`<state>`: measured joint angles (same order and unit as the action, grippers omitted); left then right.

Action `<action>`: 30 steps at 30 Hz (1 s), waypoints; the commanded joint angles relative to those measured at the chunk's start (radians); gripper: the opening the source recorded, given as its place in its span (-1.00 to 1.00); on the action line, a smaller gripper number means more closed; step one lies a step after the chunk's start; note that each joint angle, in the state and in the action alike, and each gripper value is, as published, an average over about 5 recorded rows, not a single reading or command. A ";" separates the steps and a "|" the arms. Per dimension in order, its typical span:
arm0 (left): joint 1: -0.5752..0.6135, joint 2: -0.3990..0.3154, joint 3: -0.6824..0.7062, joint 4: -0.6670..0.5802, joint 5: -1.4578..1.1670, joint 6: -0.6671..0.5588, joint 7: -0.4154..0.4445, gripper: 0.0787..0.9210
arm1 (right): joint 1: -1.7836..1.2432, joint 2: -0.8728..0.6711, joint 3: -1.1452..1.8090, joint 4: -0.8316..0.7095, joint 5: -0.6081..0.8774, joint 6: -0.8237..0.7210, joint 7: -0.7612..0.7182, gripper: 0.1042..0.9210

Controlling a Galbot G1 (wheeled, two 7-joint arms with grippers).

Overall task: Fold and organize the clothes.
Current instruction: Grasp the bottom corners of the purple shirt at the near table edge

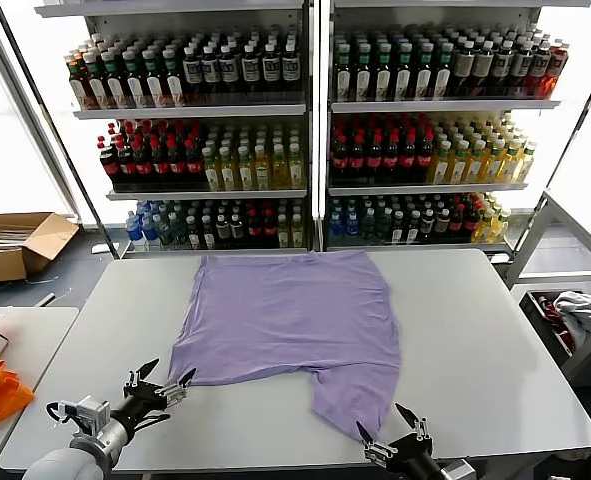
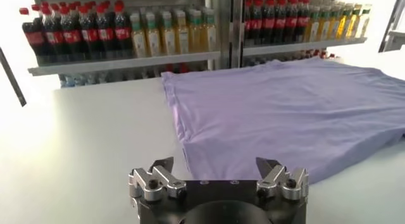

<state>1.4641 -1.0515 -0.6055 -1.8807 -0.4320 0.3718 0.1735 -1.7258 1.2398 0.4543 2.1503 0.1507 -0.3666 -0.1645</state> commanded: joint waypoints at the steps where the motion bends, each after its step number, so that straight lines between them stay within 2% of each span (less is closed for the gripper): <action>1: -0.012 0.006 0.028 0.058 0.002 -0.004 0.001 0.59 | -0.001 -0.002 -0.026 -0.019 -0.015 -0.004 0.010 0.58; 15: 0.020 -0.009 0.029 0.054 0.002 -0.032 0.035 -0.35 | -0.006 0.002 -0.026 -0.022 -0.006 0.033 0.008 -0.39; 22: 0.031 -0.024 0.030 0.016 0.010 -0.039 0.040 -0.82 | -0.022 -0.003 0.003 -0.017 0.011 0.109 -0.018 -0.89; 25: 0.043 -0.026 0.025 -0.011 0.021 -0.041 0.042 -0.92 | -0.042 -0.009 0.019 -0.001 0.017 0.159 -0.044 -0.99; 30: 0.083 -0.029 0.004 -0.079 0.037 -0.041 0.048 -0.94 | -0.105 -0.022 0.055 0.056 0.030 0.234 -0.081 -0.99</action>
<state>1.5081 -1.0767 -0.5868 -1.8781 -0.4105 0.3320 0.2152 -1.7797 1.2216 0.4791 2.1619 0.1690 -0.2332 -0.2079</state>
